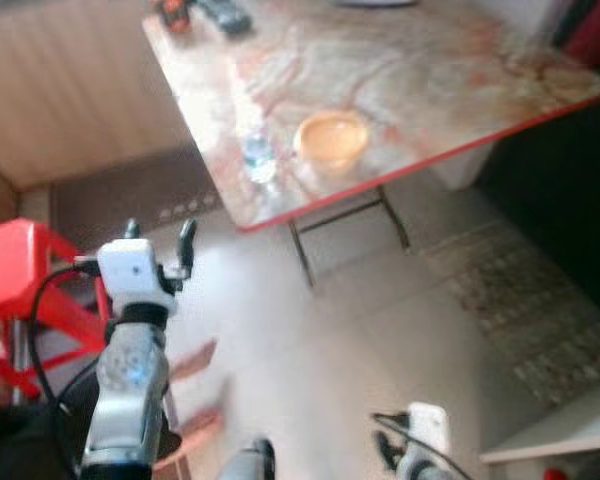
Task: Restocking fridge
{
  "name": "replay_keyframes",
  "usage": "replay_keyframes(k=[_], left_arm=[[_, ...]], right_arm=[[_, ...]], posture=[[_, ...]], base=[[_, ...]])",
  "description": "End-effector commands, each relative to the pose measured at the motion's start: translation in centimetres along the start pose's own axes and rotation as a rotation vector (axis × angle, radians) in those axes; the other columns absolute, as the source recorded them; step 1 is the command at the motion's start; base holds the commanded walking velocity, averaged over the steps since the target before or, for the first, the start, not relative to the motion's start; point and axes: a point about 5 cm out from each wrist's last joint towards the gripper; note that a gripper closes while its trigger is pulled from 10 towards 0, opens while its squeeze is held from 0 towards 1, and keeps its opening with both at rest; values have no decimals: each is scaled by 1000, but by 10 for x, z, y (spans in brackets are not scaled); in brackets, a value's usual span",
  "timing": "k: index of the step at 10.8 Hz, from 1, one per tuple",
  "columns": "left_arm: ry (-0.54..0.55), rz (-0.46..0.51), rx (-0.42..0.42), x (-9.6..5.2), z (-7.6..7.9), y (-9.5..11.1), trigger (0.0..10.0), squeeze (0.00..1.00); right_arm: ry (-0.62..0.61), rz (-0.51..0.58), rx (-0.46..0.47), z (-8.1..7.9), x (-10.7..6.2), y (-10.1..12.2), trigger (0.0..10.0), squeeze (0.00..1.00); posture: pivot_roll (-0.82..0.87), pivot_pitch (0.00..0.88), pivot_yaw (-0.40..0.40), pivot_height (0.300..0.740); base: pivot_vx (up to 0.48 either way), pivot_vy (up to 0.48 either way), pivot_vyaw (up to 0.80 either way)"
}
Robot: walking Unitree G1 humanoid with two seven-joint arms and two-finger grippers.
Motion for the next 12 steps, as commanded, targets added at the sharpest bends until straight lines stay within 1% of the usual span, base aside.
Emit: replay_keyframes(k=[1, 3, 4, 6, 11, 12], left_arm=[[-39, -2, -19, 0, 5, 4, 10000, 0], [-51, 16, -29, 6, 7, 13, 10000, 0], [-67, 18, -44, 9, 9, 16, 10000, 0], [-84, 33, -42, 12, 12, 21, 10000, 0], [-89, 36, -35, 12, 11, 23, 10000, 0], [-88, 36, -31, 12, 11, 23, 10000, 0]], right_arm=[[-29, -30, 18, 7, -3, -11, 10000, 0], [-27, -30, 19, 6, -3, -11, 10000, 0], [-21, -37, 5, 6, -3, -12, 10000, 0], [-18, -33, 13, 5, -4, -13, 10000, 0], [-13, -31, 9, 4, -4, -13, 10000, 0], [-12, -29, 10, 4, -4, -12, 10000, 0]], posture=[[136, 171, 43, 740], [135, 160, 47, 740], [138, 159, 49, 740], [140, 151, 52, 740], [141, 164, 49, 740], [146, 167, 47, 740]], base=[[0, 0, 0], [0, 0, 0], [0, 0, 0], [0, 0, 0], [0, 0, 0], [266, 0, 0]])
Point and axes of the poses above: a point about 5 cm out from each wrist's last joint towards the gripper, its own x axis pointing out of the wrist towards the gripper, its own y axis along the axis of the wrist's last joint, z = x × y, and after that the axes turned 9 degrees about x, right-handed
